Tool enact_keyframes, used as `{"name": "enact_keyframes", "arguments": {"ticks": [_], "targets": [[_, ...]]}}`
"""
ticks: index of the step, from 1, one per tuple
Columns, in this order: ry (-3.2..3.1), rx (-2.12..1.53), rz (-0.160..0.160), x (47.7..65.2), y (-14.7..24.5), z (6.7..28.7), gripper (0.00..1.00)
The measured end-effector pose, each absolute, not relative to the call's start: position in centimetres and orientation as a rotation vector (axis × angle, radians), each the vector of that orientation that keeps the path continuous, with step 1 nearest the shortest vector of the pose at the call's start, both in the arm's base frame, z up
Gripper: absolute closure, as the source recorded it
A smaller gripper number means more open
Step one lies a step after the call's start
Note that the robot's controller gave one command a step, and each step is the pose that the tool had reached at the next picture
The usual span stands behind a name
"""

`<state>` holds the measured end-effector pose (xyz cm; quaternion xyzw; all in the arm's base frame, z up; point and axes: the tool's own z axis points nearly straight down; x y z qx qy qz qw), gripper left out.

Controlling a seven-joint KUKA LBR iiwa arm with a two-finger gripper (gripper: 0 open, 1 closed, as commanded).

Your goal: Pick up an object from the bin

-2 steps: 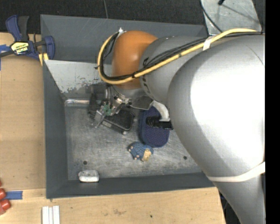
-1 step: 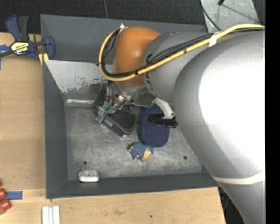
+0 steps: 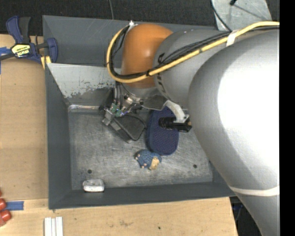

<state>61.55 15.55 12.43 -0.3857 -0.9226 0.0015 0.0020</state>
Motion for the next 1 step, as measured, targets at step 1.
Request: {"name": "enact_keyframes", "arguments": {"ticks": [1], "targets": [[-2.899, -1.208, 0.001, 61.53, 15.44, 18.29, 1.0]]}}
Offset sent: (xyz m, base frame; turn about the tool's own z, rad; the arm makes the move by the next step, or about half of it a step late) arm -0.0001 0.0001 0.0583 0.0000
